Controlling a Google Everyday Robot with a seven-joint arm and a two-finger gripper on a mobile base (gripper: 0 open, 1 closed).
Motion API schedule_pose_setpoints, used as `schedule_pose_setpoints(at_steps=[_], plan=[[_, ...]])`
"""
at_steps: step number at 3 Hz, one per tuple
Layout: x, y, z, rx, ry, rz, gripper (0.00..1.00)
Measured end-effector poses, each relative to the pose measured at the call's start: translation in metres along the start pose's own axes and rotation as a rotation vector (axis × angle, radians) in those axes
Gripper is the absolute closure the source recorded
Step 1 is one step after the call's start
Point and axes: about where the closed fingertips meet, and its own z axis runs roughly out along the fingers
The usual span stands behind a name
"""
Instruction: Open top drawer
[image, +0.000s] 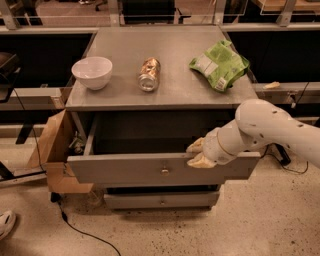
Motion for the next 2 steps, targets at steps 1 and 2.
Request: schedule_pose_setpoints(at_steps=[1,2], plan=[[0.001,0.002,-0.004,0.005,0.007,-0.006,0.35],[0.001,0.007,-0.016,0.012,0.030,-0.033,0.12]])
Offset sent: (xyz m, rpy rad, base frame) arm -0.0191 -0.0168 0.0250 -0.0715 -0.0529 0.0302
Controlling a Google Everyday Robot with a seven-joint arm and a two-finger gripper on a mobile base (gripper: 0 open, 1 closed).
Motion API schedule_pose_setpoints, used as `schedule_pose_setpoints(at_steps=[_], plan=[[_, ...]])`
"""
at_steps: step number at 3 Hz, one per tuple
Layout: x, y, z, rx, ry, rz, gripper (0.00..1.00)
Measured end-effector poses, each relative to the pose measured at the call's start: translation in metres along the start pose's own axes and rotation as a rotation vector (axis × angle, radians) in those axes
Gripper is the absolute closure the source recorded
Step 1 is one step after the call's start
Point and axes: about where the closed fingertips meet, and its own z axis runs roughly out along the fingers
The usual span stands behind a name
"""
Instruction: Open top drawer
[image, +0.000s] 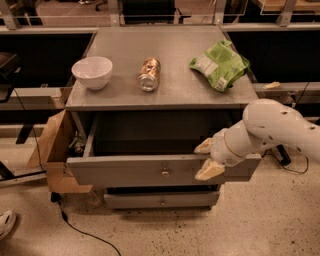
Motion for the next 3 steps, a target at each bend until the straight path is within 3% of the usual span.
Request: schedule_pose_setpoints(at_steps=[1,3], plan=[[-0.0030,0.0053,-0.0080,0.001,0.018,-0.024,0.00],[-0.0052,0.0087,-0.0116,0.000,0.030,-0.032,0.00]])
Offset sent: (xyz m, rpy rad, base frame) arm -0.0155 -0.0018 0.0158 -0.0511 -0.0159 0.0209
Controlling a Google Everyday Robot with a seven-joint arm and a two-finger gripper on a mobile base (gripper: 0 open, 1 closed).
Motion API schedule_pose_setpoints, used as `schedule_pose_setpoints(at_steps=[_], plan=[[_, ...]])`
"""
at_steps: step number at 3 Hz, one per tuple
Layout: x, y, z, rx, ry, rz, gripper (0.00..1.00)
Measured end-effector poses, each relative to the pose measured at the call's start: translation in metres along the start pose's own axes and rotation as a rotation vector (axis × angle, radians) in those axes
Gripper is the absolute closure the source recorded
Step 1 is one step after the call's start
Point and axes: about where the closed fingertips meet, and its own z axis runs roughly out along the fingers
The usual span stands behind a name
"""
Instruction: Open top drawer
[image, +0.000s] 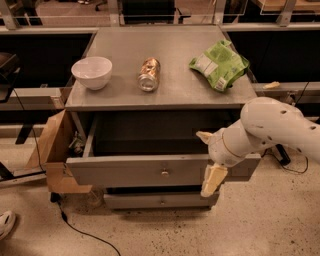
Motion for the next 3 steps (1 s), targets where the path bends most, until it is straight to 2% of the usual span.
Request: schedule_pose_setpoints(at_steps=[1,2,3], plan=[[-0.008,-0.005,0.000,0.021,0.027,-0.024,0.00],[0.002,-0.008,0.013,0.017,0.061,0.007,0.00],[0.030,-0.007,0.035,-0.034,0.110,0.083,0.27]])
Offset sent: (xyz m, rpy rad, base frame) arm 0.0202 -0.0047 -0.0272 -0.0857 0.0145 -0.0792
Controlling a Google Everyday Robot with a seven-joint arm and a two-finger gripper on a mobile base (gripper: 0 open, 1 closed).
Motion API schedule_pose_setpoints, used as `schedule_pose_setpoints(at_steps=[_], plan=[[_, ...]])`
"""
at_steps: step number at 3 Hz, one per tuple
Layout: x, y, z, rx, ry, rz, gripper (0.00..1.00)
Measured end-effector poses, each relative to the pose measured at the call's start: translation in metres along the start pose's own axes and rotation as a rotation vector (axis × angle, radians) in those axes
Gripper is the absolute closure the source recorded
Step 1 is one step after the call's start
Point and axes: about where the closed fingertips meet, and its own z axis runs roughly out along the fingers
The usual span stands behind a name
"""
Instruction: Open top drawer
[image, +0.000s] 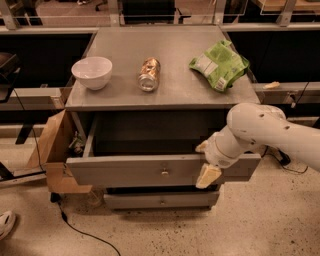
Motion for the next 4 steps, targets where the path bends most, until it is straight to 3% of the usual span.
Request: schedule_pose_setpoints(at_steps=[3,4], plan=[[0.015,0.007,0.000,-0.038,0.036,0.042,0.96],[0.017,0.016,-0.004,-0.055,0.053,0.048,1.00]])
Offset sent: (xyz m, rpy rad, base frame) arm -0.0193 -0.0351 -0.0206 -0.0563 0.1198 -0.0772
